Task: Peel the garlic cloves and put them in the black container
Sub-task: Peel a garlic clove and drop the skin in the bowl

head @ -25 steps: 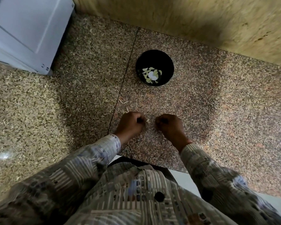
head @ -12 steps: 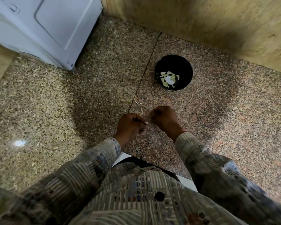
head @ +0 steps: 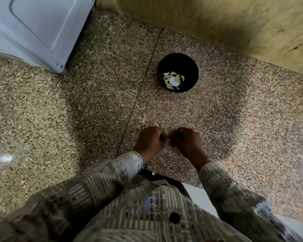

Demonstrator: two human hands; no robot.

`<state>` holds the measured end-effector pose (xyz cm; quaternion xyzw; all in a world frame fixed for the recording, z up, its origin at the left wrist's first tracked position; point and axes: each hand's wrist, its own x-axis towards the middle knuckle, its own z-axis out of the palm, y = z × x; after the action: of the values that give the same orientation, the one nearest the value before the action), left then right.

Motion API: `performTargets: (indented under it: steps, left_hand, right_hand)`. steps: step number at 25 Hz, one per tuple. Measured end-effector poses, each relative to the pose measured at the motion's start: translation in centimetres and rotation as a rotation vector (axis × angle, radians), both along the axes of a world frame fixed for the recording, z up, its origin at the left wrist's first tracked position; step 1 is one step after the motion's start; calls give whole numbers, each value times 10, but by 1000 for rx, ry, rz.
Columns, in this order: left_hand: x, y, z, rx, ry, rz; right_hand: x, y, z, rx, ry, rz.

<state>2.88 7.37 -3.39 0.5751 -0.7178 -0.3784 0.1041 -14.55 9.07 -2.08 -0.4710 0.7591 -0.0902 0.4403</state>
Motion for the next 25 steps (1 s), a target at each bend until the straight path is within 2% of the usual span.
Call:
performTargets:
  steps: [3,6,9,12,16,19,23,25]
  left_hand:
    - [-7,-8,-7,-36,-76,-34]
    - [-5,-7,-8,-33,-72,-51]
    - [-4,-9,-10,-30,-40,-54]
    - [-5,-12,-11,-18,-34,-44]
    - [-7,-10,-7,-7,-16,-28]
    - [-7,-10,-7,-23,-18,-20]
    - [-8,-10,-7,-34,-35,-29]
    - [-8,-9,-7,-55,-43,-38]
  right_hand:
    - [-1,-2,-5,-10,-5,-100]
    - [2,-5,-9,12,56,-134]
    - [4,-15,-10,56,23,-224]
    - [-1,-25,-10,161,71,-147]
    - [1,-28,-12,185,72,-232]
    - [5,-26,-11,160,166,-84]
    - [12,-17,-7,73,139,-168]
    - [12,-7,-8,31,129,-69]
